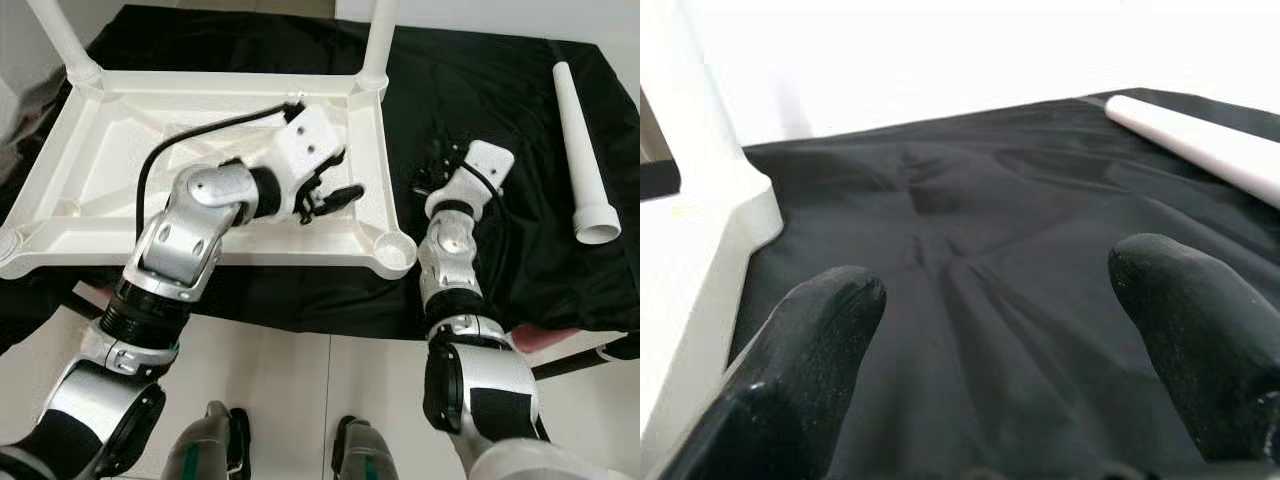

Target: Building children table

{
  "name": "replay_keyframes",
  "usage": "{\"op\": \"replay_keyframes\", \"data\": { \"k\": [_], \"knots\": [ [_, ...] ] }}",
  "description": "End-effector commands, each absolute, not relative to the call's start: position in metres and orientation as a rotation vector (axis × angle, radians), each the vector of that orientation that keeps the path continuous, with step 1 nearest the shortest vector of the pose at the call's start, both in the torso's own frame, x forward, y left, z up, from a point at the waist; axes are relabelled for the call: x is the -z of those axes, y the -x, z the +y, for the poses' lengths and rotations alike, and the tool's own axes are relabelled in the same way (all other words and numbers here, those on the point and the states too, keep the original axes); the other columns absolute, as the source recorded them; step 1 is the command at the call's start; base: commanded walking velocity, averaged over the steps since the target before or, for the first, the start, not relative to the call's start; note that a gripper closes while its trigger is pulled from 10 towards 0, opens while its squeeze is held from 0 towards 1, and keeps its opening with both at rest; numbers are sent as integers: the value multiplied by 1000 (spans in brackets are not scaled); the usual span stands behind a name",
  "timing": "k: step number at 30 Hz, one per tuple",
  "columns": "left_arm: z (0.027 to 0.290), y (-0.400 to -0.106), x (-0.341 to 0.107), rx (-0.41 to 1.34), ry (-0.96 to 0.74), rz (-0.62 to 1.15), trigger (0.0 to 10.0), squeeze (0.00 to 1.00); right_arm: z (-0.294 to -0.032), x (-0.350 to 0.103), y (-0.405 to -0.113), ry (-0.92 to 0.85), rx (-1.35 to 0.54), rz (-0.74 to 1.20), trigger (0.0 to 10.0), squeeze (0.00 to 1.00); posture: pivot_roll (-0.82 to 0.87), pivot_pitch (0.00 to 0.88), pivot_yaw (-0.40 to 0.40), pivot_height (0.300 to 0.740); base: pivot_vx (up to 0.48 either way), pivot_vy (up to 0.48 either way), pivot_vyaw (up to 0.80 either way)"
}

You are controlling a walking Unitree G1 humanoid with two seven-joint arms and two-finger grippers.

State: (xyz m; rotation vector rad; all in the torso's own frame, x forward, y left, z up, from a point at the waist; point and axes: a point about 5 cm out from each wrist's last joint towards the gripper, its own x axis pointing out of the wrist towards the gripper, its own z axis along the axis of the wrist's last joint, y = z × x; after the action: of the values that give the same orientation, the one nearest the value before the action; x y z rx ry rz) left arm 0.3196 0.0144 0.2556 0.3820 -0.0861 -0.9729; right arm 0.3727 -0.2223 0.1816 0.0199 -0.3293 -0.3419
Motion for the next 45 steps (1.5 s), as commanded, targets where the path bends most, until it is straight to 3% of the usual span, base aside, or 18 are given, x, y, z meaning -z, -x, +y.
{"op": "replay_keyframes", "data": {
  "k": [1,9,18,23,28,31,34,40,45],
  "knots": [
    [30,-334,-256,569,-292,-134,10000,0,-219,-178,-369,-7,316,-342,10000,0,61,61,7,740,0,0,0],
    [52,-343,-245,459,-161,-106,10000,0,-204,-176,-360,11,226,-374,10000,0,50,63,7,740,0,0,0],
    [64,-348,-245,323,-151,-149,10000,0,-189,-185,-359,8,142,-402,10000,0,43,63,2,740,0,0,0],
    [78,-349,-250,217,-109,-220,10000,0,-168,-193,-351,8,19,-414,10000,0,43,61,6,740,0,0,0],
    [80,-348,-251,214,-112,-246,10000,0,-161,-194,-347,3,-7,-415,10000,0,42,50,8,740,0,0,0],
    [87,-347,-247,193,30,-245,10000,0,-150,-199,-342,-17,-53,-424,10000,0,31,34,14,740,0,0,0],
    [93,-345,-247,158,44,-250,10000,0,-143,-206,-335,-18,-88,-436,10000,0,20,21,11,740,0,0,0],
    [96,-347,-242,129,31,-245,10000,0,-143,-205,-331,-21,-100,-424,10000,0,26,15,9,740,0,0,0],
    [108,-352,-210,75,66,-150,10000,0,-146,-179,-326,3,-72,-367,10000,0,1,3,40,740,0,0,0]
  ]
}}
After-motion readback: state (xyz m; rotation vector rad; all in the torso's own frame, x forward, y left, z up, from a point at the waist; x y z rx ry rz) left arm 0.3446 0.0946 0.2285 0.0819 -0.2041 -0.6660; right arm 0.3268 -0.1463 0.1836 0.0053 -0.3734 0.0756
